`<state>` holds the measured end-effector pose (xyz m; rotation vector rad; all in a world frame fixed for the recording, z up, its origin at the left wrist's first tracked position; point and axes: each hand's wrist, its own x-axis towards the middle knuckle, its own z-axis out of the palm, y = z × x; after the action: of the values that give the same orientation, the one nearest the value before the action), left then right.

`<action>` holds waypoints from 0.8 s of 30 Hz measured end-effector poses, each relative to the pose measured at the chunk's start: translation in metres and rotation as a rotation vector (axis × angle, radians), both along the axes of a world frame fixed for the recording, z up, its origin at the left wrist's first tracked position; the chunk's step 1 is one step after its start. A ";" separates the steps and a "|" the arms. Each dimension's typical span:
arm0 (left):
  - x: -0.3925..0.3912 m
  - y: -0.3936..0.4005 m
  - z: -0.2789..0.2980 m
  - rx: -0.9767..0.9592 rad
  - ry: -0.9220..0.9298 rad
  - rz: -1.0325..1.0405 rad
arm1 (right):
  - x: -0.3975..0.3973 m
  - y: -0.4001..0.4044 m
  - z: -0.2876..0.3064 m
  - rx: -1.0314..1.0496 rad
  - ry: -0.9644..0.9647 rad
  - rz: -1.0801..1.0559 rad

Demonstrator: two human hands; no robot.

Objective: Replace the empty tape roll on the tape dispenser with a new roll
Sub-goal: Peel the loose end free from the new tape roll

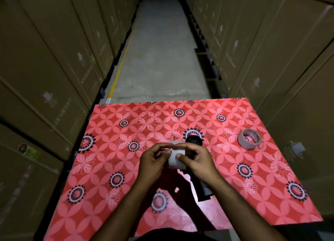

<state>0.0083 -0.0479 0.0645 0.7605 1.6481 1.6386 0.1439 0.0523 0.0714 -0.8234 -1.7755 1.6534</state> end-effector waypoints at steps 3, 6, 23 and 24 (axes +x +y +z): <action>0.003 -0.002 0.001 -0.002 -0.012 -0.073 | -0.001 0.004 -0.002 -0.015 0.020 -0.086; 0.005 -0.002 0.000 -0.008 -0.025 -0.086 | 0.000 0.004 -0.001 -0.007 0.027 -0.086; 0.008 0.004 0.001 -0.008 0.003 0.005 | 0.011 0.007 0.005 0.025 -0.036 0.026; 0.008 0.004 0.000 -0.005 0.006 0.006 | 0.010 0.007 0.004 0.011 -0.037 0.008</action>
<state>0.0166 -0.0442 0.0648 0.7596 1.6597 1.6373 0.1543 0.0590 0.0758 -0.8482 -1.8139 1.6413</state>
